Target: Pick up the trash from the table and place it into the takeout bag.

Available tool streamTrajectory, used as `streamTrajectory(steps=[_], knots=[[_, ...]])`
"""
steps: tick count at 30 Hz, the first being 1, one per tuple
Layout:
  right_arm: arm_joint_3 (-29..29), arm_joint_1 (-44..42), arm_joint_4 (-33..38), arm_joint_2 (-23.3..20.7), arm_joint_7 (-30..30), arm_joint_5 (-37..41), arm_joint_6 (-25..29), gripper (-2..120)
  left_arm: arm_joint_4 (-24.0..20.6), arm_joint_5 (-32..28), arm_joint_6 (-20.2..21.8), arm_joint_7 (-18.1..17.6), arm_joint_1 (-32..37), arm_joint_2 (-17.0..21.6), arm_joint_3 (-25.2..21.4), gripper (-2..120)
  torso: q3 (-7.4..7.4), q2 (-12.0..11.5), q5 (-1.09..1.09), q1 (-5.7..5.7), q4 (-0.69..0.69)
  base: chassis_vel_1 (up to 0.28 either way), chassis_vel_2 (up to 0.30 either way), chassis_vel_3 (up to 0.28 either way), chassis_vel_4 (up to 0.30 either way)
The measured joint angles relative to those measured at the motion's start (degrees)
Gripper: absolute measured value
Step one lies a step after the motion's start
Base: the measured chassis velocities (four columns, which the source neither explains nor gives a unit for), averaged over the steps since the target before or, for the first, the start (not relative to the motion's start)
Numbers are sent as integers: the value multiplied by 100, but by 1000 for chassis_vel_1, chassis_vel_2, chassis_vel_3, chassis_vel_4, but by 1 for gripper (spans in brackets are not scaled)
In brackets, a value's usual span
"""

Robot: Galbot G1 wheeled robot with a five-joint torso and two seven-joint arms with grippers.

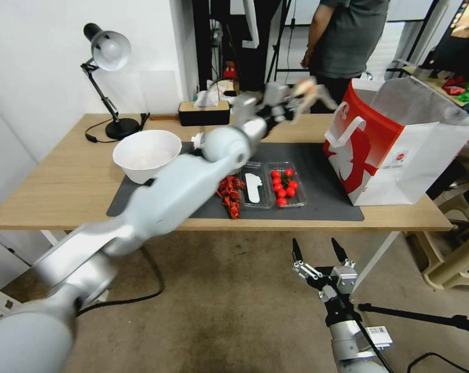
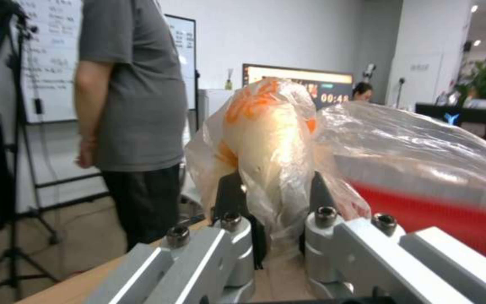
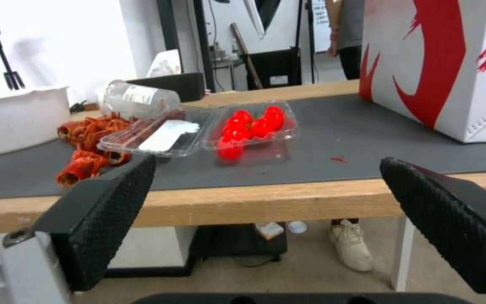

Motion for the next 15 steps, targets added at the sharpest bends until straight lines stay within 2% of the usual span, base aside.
streamTrajectory(steps=[1, 3, 4, 7, 11, 13, 15], knots=[[0, 0, 0, 0, 0, 0, 0, 100, 0, 0, 0, 0, 0, 0, 0, 5, 0, 0, 0, 0, 0, 0, 0, 0, 0], [21, -23, -8, 17, 1, -16, 0, 100, 405, -291, 0, 33, -212, -315, 21, 5, 0, 0, 0, 0, 0, 0, 0, 0, 0], [21, -23, -8, 17, 1, -16, 0, 100, 405, -291, 0, 33, -212, -315, 21, 5, 0, 0, 0, 0, 0, 0, 0, 0, 0], [34, -64, -32, 47, 2, -41, 12, 100, 833, -808, -1, 392, -429, -616, 40, 5, -1, 0, -1, -2, 0, 0, 0, 0, 0], [36, -75, -53, 57, 2, -55, 35, 100, 1039, -1059, -1, 593, -486, -749, 46, 5, -1, 0, -2, -2, 1, 0, 0, 0, 0], [36, -74, -91, 68, -1, -61, 69, 100, 1127, -1150, -2, 885, -487, -856, 71, 5, -1, 0, -1, -1, 1, 0, 0, 0, 0], [35, -71, -109, 75, -2, -65, 77, 100, 1120, -1152, -7, 979, -474, -892, 101, 5, -1, 0, -1, -2, 1, 0, 0, 0, 0]])
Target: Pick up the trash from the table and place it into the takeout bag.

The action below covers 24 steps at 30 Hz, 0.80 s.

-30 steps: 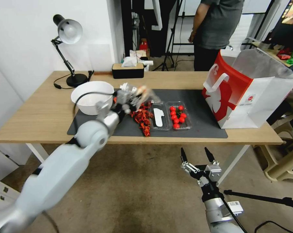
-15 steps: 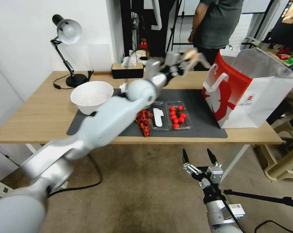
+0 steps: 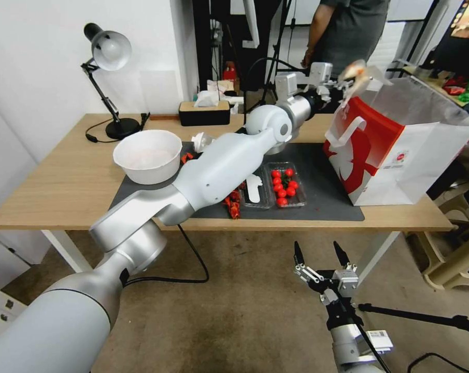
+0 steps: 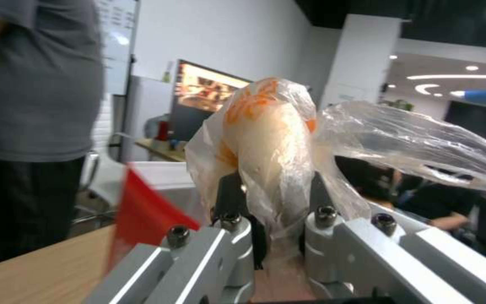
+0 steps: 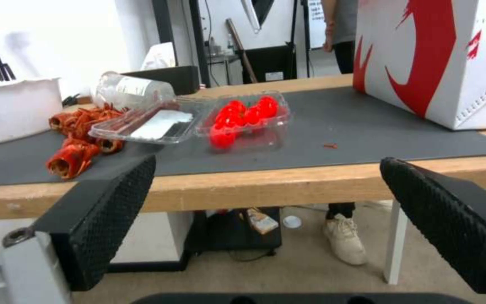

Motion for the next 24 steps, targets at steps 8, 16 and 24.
streamTrajectory(steps=[8, 16, 24], knots=[[-29, 12, -6, 28, 20, -11, 11, 100, -72, 169, -269, 182, -38, -12, 307, 5, 0, 0, -1, 0, 0, 0, 0, 0, 0], [-9, 8, -2, 27, 27, -17, 11, 100, -73, 739, -407, 468, -62, -13, 529, 5, 0, 0, -1, 0, -1, 0, 0, 0, 0], [17, -10, 34, 42, 27, -38, 12, 100, -79, 1239, -438, 563, -71, -36, 648, 5, 0, 1, -1, 0, -1, 0, 0, 0, 0]])
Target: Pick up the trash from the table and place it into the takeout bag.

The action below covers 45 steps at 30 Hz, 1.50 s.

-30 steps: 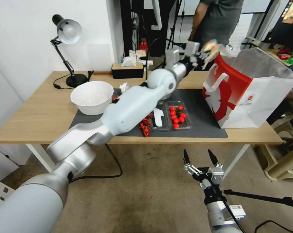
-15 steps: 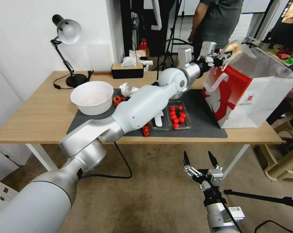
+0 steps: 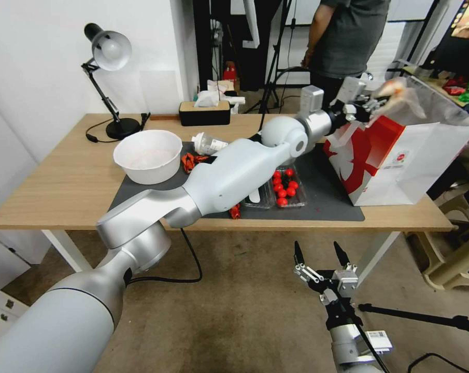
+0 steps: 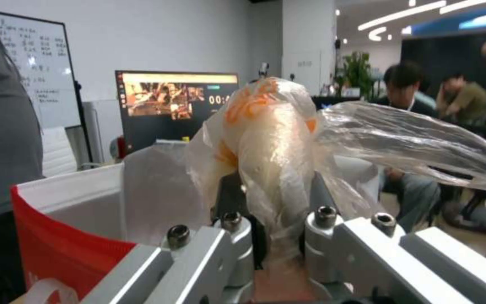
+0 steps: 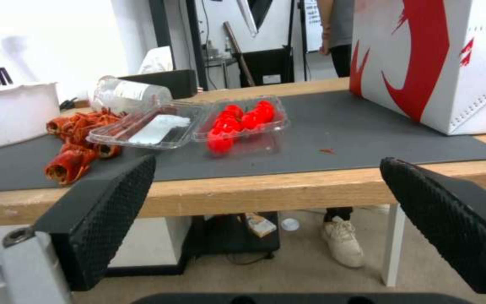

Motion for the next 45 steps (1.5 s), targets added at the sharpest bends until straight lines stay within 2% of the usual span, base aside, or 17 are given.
streamTrajectory(steps=[5, 8, 13, 14, 16, 17, 18, 20, 21, 23, 25, 29, 31, 41, 45], knots=[[33, -13, 7, -2, -2, 0, 24, 100, 105, 542, 2, -1, -24, 12, 67, 5, 0, 0, -1, 0, 1, 0, 0, 0, 0], [32, -7, 7, 13, -7, 0, 25, 100, 180, 817, 4, 11, -48, 16, 83, 10, 0, 0, -1, 0, 1, 0, 0, 0, 0], [15, 5, -16, 47, -23, -6, 30, 100, 211, 931, 62, 14, -69, 31, 88, 33, 0, 0, -1, 0, 1, 0, 0, 0, 0], [15, 5, -16, 47, -23, -6, 30, 100, 211, 931, 62, 14, -69, 31, 88, 33, 0, 0, -1, 0, 1, 0, 0, 0, 0], [1, 10, -21, 47, -30, -8, 31, 100, 198, 930, 81, 15, -69, 36, 85, 43, 0, 0, -1, 0, 0, 0, 0, 0, 0], [1, 10, -21, 47, -30, -8, 31, 100, 198, 930, 81, 15, -69, 36, 85, 43, 0, 0, -1, 0, 0, 0, 0, 0, 0], [-1, 13, -21, 45, -32, -9, 34, 100, 195, 922, 85, 15, -69, 36, 82, 50, 0, 0, 0, 0, 1, 0, 0, 0, 0], [-1, 15, -21, 44, -33, -9, 34, 100, 194, 919, 86, 15, -69, 36, 81, 50, 0, 0, 0, 0, 1, 0, 0, 0, 0], [-2, 18, -25, 41, -34, -10, 36, 100, 180, 905, 92, 12, -85, 34, 75, 63, 0, 0, 0, 0, 0, 0, 0, 0, 0], [-2, 18, -25, 40, -34, -11, 36, 100, 174, 901, 94, 11, -89, 34, 74, 64, 0, 0, 0, 0, 0, 0, 0, 0, 0], [-3, 17, -25, 35, -34, -11, 37, 100, 160, 883, 108, 7, -123, 33, 70, 76, 0, 0, 0, 0, 0, 0, 0, 0, 0], [-3, 22, -25, 29, -35, -11, 37, 100, 154, 868, 120, -2, -152, 33, 55, 86, 0, 0, 0, 0, 0, 0, 0, 0, 0], [-5, 24, -25, 27, -35, -11, 37, 100, 144, 854, 135, -12, -160, 35, 15, 97, 0, 0, 0, 0, 0, 0, 0, 0, 0], [-36, 37, -29, 27, -35, -11, 38, 100, 46, 703, 148, -146, -119, 96, -145, 100, 0, 0, 0, 0, 0, 0, 0, 0, 0], [-54, 47, -29, 24, -35, -11, 38, 100, -209, 686, 212, -256, -17, 290, -266, 100, 0, 0, -1, 0, 0, 0, 0, 0, 0]])
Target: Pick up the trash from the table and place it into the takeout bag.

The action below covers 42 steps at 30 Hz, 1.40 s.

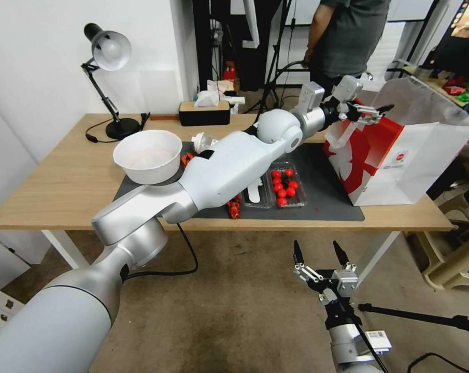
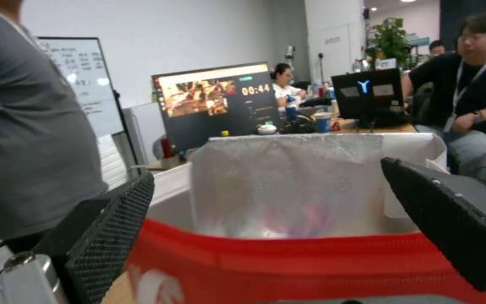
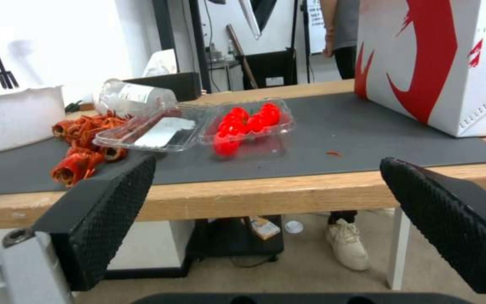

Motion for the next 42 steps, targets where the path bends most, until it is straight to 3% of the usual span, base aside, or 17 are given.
streamTrajectory(steps=[6, 8, 9, 12, 16, 18, 24, 28, 30, 31, 33, 37, 42], knots=[[-9, -13, 12, 5, 0, -5, 0, 100, -580, 8, 67, -244, 352, 525, -161, 100, 0, 0, 0, 0, -1, 0, 0, 0, 0], [-11, -27, 32, 11, 1, -16, 0, 100, -1115, 90, 111, -326, 717, 1004, -353, 100, 0, 0, -1, 0, 0, 0, 0, 0, 0], [-11, -27, 32, 11, 1, -16, 0, 100, -1115, 90, 111, -326, 717, 1004, -353, 100, 0, 0, -1, 0, 0, 0, 0, 0, 0], [-12, -54, 63, 23, 1, -40, 2, 100, -1965, 453, 137, -360, 1462, 1834, -805, 100, 0, 0, -3, 0, 1, 0, 0, 0, 0], [-18, -63, 64, 28, 1, -53, 4, 100, -2270, 607, 165, -360, 1811, 2151, -1004, 100, 0, 0, -4, 0, 3, 0, 0, 0, 0], [-54, -58, 64, 39, 2, -88, 7, 100, -2776, 810, 293, -414, 2433, 2581, -1418, 100, 0, -1, -2, 0, 2, 0, 0, 0, 0], [-116, -58, 105, 95, -1, -190, 7, 100, -3559, 1158, 548, -583, 3449, 2893, -2162, 100, -1, 0, 1, 0, -1, 0, 0, 0, 0], [-119, -86, 139, 102, -6, -217, 9, 100, -3819, 1336, 582, -585, 3942, 2998, -2498, 100, -1, 0, -2, 0, 0, 0, 0, 0, 0], [-116, -122, 192, 78, -14, -222, 17, 100, -4171, 1514, 559, -531, 4696, 3164, -3040, 100, -1, 0, -2, -1, 1, 0, 0, 0, 0], [-116, -122, 192, 78, -14, -222, 17, 100, -4171, 1514, 559, -531, 4696, 3164, -3040, 100, -1, 0, -2, -1, 1, 0, 0, 0, 0], [-102, -143, 224, 60, -16, -222, 27, 100, -4405, 1707, 424, -463, 5348, 3269, -3503, 100, -1, 0, 1, -1, 1, 0, 0, 0, 0], [-101, -157, 237, 62, -18, -222, 30, 100, -4557, 1988, 255, -522, 5957, 3285, -3789, 100, -1, 0, -1, 0, 1, 0, 0, 0, 0], [-106, -175, 280, 70, -20, -222, 34, 100, -4777, 2578, -49, -646, 7063, 3092, -4522, 100, -1, 0, 0, 0, 1, 0, 0, 0, 0]])
